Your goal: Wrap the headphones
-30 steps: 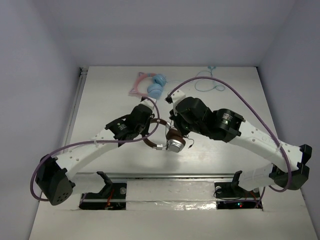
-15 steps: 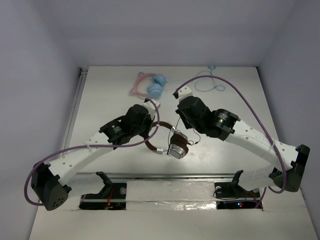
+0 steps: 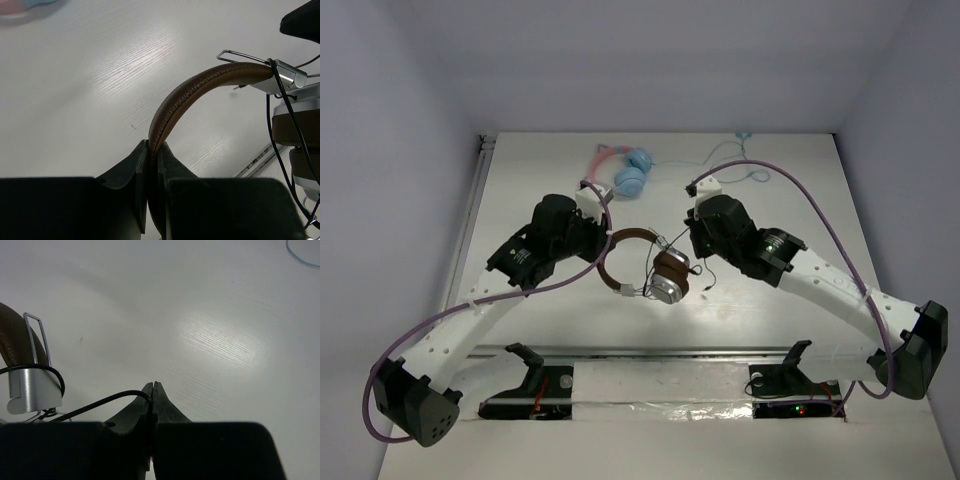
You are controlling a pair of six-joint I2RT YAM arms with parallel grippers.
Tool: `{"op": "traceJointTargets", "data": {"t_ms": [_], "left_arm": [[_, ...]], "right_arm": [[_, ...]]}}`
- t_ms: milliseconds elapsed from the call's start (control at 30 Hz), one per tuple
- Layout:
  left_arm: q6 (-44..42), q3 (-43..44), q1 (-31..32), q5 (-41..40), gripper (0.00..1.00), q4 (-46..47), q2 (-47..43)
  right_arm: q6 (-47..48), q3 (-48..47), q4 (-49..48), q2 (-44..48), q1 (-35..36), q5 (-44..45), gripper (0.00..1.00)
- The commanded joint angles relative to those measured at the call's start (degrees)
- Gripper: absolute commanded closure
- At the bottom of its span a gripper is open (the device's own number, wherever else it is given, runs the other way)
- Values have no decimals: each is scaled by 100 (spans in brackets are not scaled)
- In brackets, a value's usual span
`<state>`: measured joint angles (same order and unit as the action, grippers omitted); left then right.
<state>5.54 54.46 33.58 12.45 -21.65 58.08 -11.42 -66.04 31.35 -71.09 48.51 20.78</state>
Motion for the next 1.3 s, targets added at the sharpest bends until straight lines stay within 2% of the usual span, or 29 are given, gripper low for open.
{"op": "traceJointTargets", "data": {"t_ms": [0,233,367,467,500,600,1000,1267], "left_arm": [[-36,250,-124,1066,100,381,-192],[202,337,-413,1918,100,829,-192],[342,592,-519,1981,100,943,-157],[491,899,-572,1866,100,987,-113],[579,970,-572,1867,100,1022,-61],[711,1268,-572,1849,100,1066,53],[1063,1779,-625,1770,100,1093,177],[1388,2016,-678,1673,100,1128,230]], "right_arm": [[-238,283,-928,323,-272,-424,99],[-571,837,-1816,675,-615,-1760,83],[-940,1530,-3052,886,-685,-2699,82],[-1178,2040,-3879,1053,-685,-3086,81],[-1213,2121,-4013,1062,-685,-3140,77],[-1292,2315,-4374,1010,-685,-3220,76],[-1424,2737,-5420,649,-685,-3308,75],[-1495,2930,-5745,649,-685,-3194,74]]}}
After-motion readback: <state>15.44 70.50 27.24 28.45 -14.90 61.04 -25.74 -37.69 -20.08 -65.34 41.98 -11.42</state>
